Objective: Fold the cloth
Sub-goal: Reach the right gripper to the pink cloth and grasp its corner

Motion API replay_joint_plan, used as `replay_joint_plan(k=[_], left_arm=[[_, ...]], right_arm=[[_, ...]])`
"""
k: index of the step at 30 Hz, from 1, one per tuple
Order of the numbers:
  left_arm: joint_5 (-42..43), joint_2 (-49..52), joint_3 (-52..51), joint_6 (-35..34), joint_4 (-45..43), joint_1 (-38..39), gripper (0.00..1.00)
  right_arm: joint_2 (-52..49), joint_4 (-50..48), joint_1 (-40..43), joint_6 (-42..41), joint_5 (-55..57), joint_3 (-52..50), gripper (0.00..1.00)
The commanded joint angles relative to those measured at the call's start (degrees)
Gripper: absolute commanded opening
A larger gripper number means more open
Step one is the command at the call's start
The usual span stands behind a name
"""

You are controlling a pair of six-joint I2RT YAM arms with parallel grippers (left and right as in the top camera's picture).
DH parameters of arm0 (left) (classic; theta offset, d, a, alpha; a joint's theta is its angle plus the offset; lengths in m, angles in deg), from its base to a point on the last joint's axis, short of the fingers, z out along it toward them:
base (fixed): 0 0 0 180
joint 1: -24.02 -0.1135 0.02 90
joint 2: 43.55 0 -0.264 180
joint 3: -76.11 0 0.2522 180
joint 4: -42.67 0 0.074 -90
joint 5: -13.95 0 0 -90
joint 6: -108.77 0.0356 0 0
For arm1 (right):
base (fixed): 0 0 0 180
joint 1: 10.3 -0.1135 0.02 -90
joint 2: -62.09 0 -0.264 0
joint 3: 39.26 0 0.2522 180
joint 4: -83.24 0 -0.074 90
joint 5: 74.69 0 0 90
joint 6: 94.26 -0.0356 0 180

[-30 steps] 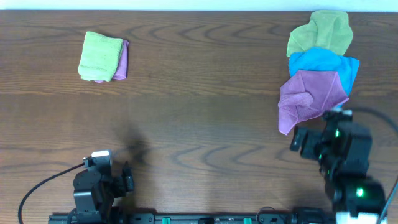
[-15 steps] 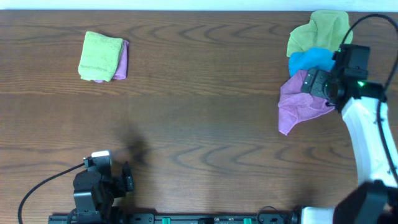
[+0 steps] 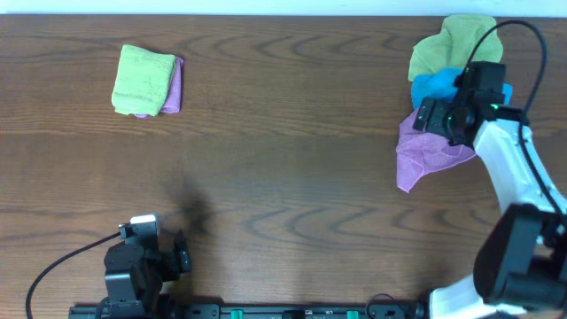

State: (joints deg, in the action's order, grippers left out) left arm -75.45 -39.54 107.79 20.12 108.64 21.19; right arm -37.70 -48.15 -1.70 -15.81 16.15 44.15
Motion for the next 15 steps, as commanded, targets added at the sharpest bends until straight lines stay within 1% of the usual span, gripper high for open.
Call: replay_joint_plan(k=[1, 5, 10, 12, 13, 14, 15], left_arm=[[-1.1, -0.2, -0.6, 0.4, 0.6, 0.3, 0.95], [-1.2, -0.2, -0.6, 0.4, 0.6, 0.3, 0.95], [-1.2, -0.2, -0.6, 0.4, 0.6, 0.3, 0.95], [-1.2, -0.2, -0.6, 0.4, 0.6, 0.3, 0.95], [-1.2, -0.2, -0.6, 0.4, 0.6, 0.3, 0.95], [-1.2, -0.2, -0.6, 0.4, 0.6, 0.3, 0.95], [-1.2, -0.2, -0.6, 0.4, 0.6, 0.3, 0.95]], right_arm=[[-3.7, -0.2, 0.5, -0.4, -2.9, 0.7, 0.99], [-7.3, -0.6, 0.5, -0.4, -3.1, 0.7, 0.92], [-9.1, -1.9, 0.5, -0.4, -5.0, 0.7, 0.75], [-9.2, -2.4, 0.5, -0.4, -5.0, 0.7, 0.52], [-9.2, -2.3, 0.5, -0.4, -5.0, 0.7, 0.35], [-9.2, -2.3, 0.5, -0.4, -5.0, 0.7, 0.14], [-8.9, -2.2, 0.4, -0.4, -5.0, 0.7, 0.01]])
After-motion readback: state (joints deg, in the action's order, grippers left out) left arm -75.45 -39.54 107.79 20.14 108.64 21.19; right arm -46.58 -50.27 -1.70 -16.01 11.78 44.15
